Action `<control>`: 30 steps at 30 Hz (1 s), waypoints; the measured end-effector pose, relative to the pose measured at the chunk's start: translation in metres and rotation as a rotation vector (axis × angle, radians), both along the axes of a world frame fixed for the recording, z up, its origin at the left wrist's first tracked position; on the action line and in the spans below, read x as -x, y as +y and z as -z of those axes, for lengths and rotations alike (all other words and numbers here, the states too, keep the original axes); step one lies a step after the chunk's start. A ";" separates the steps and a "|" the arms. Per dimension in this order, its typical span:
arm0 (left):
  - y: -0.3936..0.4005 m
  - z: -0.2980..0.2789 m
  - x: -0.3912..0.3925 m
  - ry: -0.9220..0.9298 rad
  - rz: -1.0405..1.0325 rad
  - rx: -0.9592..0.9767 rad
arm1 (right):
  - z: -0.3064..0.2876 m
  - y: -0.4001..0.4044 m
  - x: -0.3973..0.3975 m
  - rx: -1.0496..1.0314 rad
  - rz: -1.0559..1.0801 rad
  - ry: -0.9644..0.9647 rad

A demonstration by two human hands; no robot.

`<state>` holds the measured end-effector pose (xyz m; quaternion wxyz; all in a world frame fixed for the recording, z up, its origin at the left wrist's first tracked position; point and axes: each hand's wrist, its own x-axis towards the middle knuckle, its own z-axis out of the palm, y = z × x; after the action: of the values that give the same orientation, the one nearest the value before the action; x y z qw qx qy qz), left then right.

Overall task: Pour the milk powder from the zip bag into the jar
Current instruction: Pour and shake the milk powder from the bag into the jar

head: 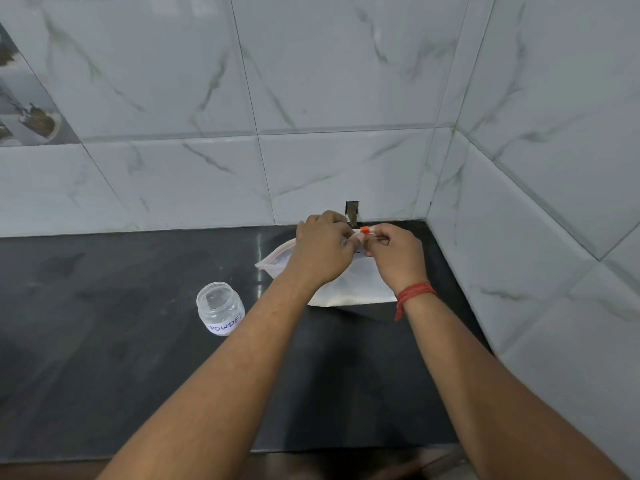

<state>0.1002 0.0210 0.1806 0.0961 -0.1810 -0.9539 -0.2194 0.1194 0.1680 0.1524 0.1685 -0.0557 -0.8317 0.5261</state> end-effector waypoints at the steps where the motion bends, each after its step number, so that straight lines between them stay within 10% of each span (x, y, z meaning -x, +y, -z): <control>1: 0.000 0.000 -0.001 0.023 0.004 -0.010 | 0.000 -0.001 -0.001 -0.005 -0.006 0.003; 18: -0.004 -0.017 -0.007 0.061 -0.083 -0.383 | 0.058 0.031 -0.015 -0.234 0.125 -0.285; 30: -0.081 0.000 0.000 0.011 -0.321 -0.735 | 0.022 0.046 0.010 -0.291 0.061 -0.056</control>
<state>0.0997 -0.0605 0.1804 0.1928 0.0158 -0.8273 -0.5274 0.1089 0.2139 0.1302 0.1673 -0.0707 -0.9016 0.3926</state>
